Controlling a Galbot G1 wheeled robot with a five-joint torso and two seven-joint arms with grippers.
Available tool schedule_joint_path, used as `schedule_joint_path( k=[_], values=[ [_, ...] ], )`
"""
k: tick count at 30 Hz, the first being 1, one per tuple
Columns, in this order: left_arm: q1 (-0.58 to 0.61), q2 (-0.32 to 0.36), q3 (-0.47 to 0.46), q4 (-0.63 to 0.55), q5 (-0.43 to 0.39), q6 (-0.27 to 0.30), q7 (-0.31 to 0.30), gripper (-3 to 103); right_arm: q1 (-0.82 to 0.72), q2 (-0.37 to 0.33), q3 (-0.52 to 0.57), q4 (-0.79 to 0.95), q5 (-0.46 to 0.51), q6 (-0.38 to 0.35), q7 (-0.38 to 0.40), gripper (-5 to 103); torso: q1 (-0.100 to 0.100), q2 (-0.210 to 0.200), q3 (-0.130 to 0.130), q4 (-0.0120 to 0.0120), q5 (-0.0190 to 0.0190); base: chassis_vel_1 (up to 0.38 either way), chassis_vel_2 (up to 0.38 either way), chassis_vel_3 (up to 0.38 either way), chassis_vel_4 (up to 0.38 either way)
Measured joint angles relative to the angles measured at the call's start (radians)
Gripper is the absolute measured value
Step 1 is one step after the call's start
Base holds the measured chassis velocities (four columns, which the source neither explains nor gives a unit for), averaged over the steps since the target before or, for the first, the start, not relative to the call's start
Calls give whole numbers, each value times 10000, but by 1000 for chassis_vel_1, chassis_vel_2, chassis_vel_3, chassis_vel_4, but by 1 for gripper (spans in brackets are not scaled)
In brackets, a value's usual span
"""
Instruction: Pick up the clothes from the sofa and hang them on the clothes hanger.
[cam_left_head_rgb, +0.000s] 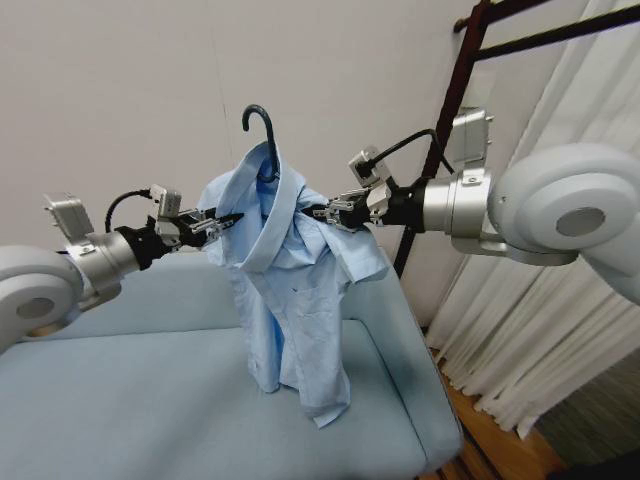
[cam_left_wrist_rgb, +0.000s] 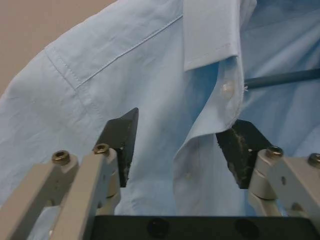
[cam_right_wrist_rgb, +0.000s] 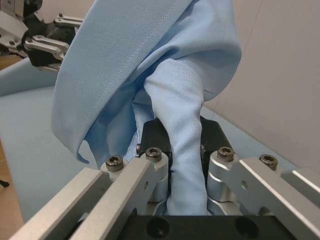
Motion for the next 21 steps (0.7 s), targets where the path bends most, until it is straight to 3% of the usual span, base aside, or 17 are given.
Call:
schedule_joint_path(
  k=[1,2,3,6,7,9,12,13,15,17,21],
  values=[
    [-44,231,-23,220,-2,-39,494,57,-88,-95,4,-64,-220,64,-278,10,0,-1,0,0,4,0,0,0,0],
    [-44,231,-23,220,-2,-39,494,57,-88,-95,4,-64,-220,64,-278,10,0,-1,0,0,4,0,0,0,0],
    [-127,462,-29,468,-64,-70,1084,63,-204,-180,7,-182,-630,142,-686,10,0,0,0,0,1,0,0,0,0],
    [-549,1062,18,1374,-424,-114,2237,74,-540,-416,1,-674,-2043,488,-2681,10,0,0,0,2,3,0,0,0,0],
    [-549,1062,18,1374,-424,-114,2237,74,-540,-416,1,-674,-2043,488,-2681,10,0,0,0,2,3,0,0,0,0],
    [-798,1502,48,1976,-846,-120,2672,85,-694,-415,-11,-919,-2589,653,-3632,10,0,0,0,0,-1,0,0,0,0],
    [-971,2009,21,2951,-982,-156,3833,95,-812,-292,-32,-1320,-3367,1094,-4955,10,0,0,1,5,1,0,0,0,0],
    [-971,2009,21,2951,-982,-156,3833,95,-812,-292,-32,-1320,-3367,1094,-4955,10,0,0,1,5,1,0,0,0,0],
    [-989,2294,-31,3459,-1001,-155,4514,100,-819,-217,-40,-1547,-3927,1382,-5913,10,1,0,1,6,-6,0,0,0,0],
    [-970,2421,-56,3586,-1080,-134,4779,100,-815,-185,-50,-1587,-4141,1482,-6191,10,0,0,1,5,-5,0,0,0,0],
    [-800,2882,-64,3816,-1308,106,6249,100,-792,-47,-97,-1623,-4884,2083,-6811,10,1,0,1,0,-1,0,0,0,0]
  ],
)
